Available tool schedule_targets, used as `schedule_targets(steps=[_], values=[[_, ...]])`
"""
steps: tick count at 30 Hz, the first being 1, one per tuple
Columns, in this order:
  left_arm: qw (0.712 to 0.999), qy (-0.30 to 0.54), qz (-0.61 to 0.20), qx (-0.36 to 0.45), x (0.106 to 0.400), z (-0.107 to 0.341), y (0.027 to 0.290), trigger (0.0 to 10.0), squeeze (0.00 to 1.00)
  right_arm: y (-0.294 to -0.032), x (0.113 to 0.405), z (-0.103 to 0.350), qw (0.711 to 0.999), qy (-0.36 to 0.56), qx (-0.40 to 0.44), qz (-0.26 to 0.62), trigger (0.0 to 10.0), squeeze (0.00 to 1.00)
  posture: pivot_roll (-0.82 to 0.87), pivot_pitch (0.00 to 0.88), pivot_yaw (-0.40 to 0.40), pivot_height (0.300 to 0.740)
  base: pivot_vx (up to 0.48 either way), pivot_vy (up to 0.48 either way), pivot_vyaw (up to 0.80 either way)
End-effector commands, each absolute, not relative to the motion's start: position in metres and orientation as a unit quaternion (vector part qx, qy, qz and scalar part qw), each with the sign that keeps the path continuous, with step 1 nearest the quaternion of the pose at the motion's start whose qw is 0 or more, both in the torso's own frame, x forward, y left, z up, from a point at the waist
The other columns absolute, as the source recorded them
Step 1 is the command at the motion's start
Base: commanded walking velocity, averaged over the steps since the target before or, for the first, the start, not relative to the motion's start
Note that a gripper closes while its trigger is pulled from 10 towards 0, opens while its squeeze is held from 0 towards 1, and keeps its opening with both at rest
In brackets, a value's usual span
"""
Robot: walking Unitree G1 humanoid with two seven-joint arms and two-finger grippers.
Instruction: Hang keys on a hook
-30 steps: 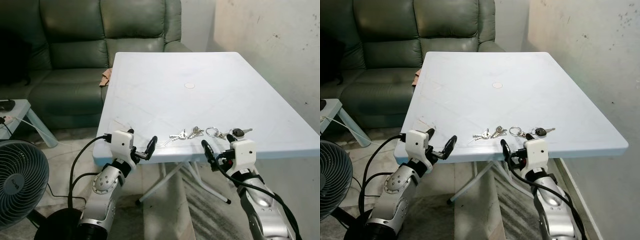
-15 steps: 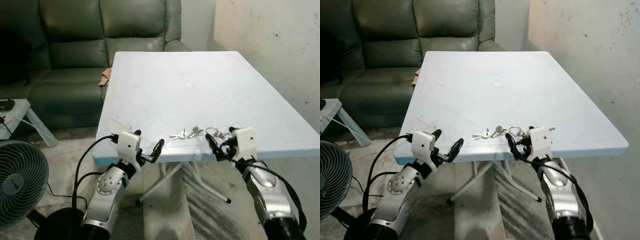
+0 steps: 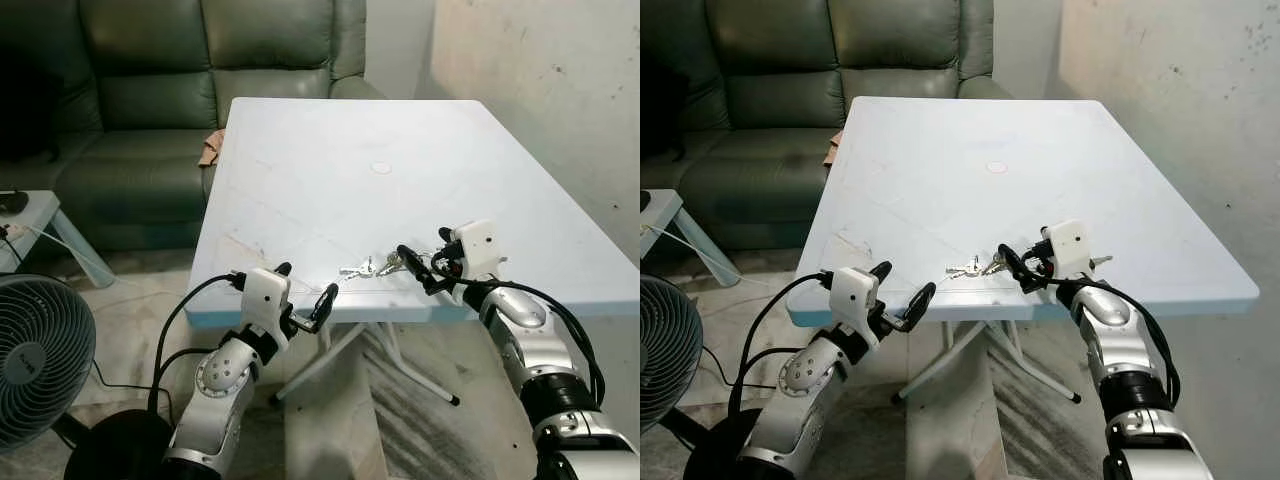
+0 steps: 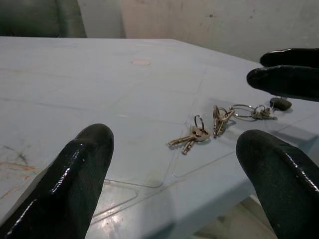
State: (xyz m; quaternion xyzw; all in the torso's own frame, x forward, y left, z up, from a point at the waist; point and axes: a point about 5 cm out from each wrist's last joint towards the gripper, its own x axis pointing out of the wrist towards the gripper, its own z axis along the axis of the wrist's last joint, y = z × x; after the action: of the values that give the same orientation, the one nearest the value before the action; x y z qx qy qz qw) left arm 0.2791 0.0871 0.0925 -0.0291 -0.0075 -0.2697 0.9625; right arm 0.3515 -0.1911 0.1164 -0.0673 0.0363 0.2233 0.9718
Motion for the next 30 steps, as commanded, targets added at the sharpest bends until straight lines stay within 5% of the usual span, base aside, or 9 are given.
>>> schedule_targets(steps=[1, 19, 22, 23, 27, 30], values=[[0.962, -0.007, -0.271, -0.023, 0.278, 0.094, 0.087, 10.0, 0.00, -0.192, 0.353, 0.119, 0.969, 0.036, -0.072, 0.232, 10.0, 0.00, -0.01, 0.002, -0.027, 0.740, 0.000, 0.000, 0.00], [0.965, 0.016, -0.260, -0.029, 0.257, 0.089, 0.090, 10.0, 0.00, -0.214, 0.361, 0.125, 0.966, 0.059, -0.100, 0.232, 10.0, 0.00, 0.01, 0.081, -0.042, 0.740, 0.000, 0.000, 0.00], [0.965, 0.019, -0.260, -0.031, 0.254, 0.088, 0.090, 10.0, 0.00, -0.219, 0.360, 0.124, 0.964, 0.068, -0.105, 0.234, 9.2, 0.00, 0.01, 0.098, -0.047, 0.740, 0.000, 0.000, 0.00], [0.965, 0.023, -0.259, -0.032, 0.249, 0.087, 0.089, 10.0, 0.00, -0.223, 0.359, 0.123, 0.962, 0.077, -0.112, 0.239, 8.0, 0.00, 0.01, 0.112, -0.048, 0.740, 0.000, 0.000, 0.00], [0.965, 0.034, -0.258, -0.033, 0.241, 0.084, 0.090, 10.0, 0.00, -0.231, 0.357, 0.122, 0.954, 0.098, -0.130, 0.252, 9.2, 0.00, 0.02, 0.135, -0.049, 0.740, 0.000, 0.000, 0.00], [0.965, 0.038, -0.257, -0.033, 0.237, 0.084, 0.090, 10.0, 0.00, -0.233, 0.355, 0.120, 0.950, 0.104, -0.132, 0.262, 9.0, 0.00, 0.02, 0.149, -0.050, 0.740, 0.000, 0.000, 0.00]])
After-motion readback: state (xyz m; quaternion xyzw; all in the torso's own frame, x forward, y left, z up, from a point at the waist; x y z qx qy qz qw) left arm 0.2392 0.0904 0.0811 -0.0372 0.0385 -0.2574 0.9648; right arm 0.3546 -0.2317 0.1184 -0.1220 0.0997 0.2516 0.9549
